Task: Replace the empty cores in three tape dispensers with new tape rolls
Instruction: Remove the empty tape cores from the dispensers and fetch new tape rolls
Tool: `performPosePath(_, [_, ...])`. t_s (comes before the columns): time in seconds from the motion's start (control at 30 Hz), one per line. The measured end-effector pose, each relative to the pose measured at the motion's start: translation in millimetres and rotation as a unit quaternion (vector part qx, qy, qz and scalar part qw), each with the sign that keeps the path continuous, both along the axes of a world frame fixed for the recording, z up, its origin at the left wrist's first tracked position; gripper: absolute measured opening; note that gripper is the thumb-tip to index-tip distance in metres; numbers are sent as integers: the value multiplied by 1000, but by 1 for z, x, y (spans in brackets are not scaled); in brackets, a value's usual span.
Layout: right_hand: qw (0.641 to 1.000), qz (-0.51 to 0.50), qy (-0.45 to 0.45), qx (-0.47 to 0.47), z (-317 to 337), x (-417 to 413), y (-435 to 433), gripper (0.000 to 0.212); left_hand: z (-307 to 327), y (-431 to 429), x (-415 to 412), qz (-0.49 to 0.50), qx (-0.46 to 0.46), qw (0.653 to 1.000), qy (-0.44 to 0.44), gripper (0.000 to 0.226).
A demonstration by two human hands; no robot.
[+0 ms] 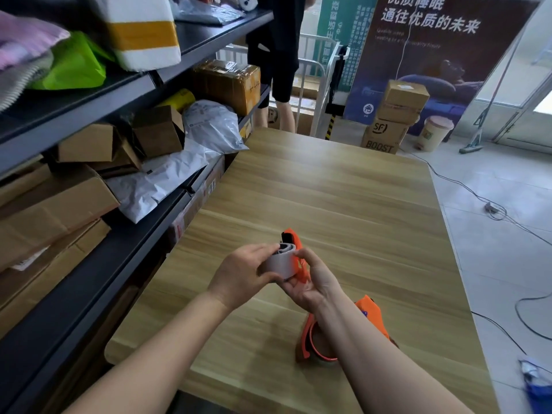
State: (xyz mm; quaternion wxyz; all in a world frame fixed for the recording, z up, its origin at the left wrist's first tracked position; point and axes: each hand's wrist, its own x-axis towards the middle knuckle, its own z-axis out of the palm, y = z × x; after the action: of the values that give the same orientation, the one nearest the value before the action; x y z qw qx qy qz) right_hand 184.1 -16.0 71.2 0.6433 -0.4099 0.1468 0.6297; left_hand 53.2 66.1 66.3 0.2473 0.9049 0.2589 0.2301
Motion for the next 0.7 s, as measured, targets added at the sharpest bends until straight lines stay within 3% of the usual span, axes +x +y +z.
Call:
performPosePath(0.23, [998, 20, -49, -16, -3, 2, 1, 47, 8, 1, 5, 48, -82, 995, -17, 47])
performPosePath(0.47, [996, 24, -83, -12, -2, 5, 1, 19, 11, 1, 7, 92, -185, 977, -44, 43])
performPosePath(0.6, [997, 14, -68, -19, -2, 3, 0, 31, 6, 1, 11, 100, -183, 977, -45, 28])
performPosePath(0.7, [999, 0, -49, -10, -3, 3, 0, 28, 9, 3, 15, 101, -177, 977, -58, 24])
